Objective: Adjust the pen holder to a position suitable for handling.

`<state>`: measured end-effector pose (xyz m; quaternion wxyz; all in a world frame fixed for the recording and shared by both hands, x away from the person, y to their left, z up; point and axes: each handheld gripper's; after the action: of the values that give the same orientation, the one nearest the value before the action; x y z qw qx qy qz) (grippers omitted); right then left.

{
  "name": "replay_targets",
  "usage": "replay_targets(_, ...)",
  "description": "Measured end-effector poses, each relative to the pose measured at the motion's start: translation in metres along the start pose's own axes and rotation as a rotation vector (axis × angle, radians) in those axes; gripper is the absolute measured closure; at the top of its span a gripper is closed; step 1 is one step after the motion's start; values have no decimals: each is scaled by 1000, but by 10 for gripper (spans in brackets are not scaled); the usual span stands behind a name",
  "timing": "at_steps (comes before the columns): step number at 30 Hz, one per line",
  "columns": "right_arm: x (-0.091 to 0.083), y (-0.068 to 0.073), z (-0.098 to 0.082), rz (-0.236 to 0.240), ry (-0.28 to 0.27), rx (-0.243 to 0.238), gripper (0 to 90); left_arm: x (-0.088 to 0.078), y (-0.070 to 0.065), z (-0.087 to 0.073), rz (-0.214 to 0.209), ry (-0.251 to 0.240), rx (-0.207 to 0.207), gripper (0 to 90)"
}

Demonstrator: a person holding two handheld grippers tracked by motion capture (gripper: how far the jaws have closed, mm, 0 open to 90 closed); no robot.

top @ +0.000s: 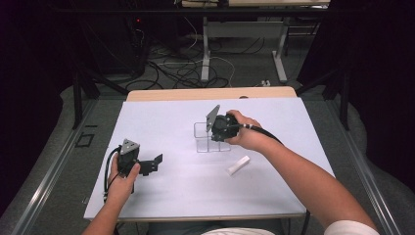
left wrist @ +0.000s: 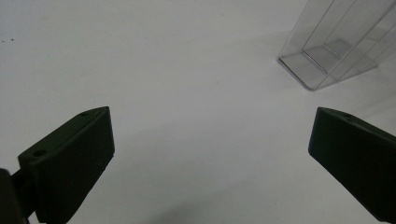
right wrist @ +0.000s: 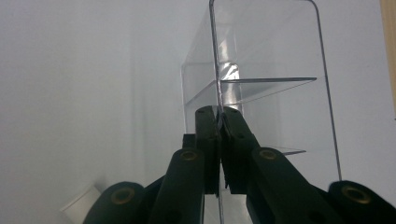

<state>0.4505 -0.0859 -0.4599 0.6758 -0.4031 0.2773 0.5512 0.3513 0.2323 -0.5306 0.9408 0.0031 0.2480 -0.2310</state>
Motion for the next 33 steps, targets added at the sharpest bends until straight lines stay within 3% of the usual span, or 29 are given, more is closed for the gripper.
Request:
replay_targets(8,0,-3,-1,-6,-1,30,869,0,0,0,-2,2,0,2)
replay_targets(14,0,-3,-2,9,-9,8,869,1,-1,0,-3,2,2,3)
replay_targets(21,1,-3,-2,-17,-7,8,843,1,-1,0,-2,0,2,2)
replay_targets(25,1,-1,-3,-36,-15,5,761,1,-1,0,-2,1,2,2)
replay_targets(30,-3,3,-9,-94,-60,25,635,1,-1,-1,-3,-4,5,2)
replay_targets(33,-8,6,-12,-122,-84,27,604,1,-1,0,0,2,13,2)
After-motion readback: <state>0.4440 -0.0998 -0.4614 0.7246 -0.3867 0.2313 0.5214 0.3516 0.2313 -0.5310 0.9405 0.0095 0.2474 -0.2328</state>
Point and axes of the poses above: each handheld gripper's, and its own axes: x roughly forward along the jaws, z roughly out of its top, y roughly to its left, and after that the axes turned 7 degrees about -y, right-handed
